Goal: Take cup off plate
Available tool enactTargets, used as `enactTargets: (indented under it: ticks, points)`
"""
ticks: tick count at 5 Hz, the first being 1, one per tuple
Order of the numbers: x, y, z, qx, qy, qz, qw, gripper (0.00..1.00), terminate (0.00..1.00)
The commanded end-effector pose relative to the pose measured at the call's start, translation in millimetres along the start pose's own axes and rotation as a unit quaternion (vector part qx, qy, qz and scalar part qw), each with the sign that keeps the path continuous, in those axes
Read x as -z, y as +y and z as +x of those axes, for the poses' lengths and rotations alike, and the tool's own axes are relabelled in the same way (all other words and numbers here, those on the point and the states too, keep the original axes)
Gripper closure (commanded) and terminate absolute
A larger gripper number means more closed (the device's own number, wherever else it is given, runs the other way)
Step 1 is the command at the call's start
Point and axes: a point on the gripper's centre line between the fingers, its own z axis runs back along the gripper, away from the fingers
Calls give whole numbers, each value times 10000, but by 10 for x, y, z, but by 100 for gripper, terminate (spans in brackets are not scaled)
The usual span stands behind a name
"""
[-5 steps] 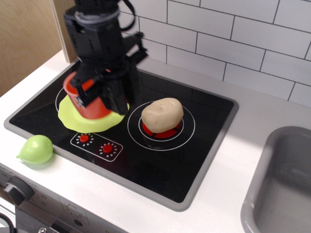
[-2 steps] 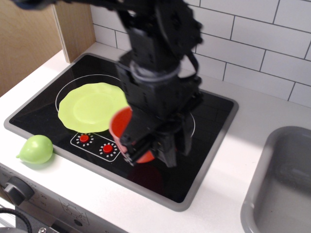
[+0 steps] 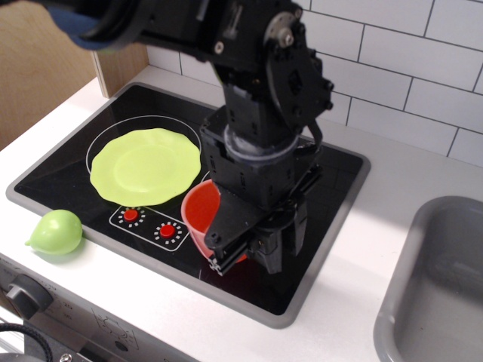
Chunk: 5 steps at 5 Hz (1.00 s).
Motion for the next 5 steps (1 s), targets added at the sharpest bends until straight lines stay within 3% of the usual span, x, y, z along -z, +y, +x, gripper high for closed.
enactTargets:
  ticks: [1, 3, 4, 5]
  points:
    - [-8, -95, 63, 19, 17, 21, 10000, 0, 0]
    - [-15, -105, 107, 25, -16, 84, 10000, 0, 0]
    - [-210, -156, 125, 190, 141, 271, 9994, 0, 0]
    - [-425, -192, 262, 240, 101, 182, 9995, 0, 0]
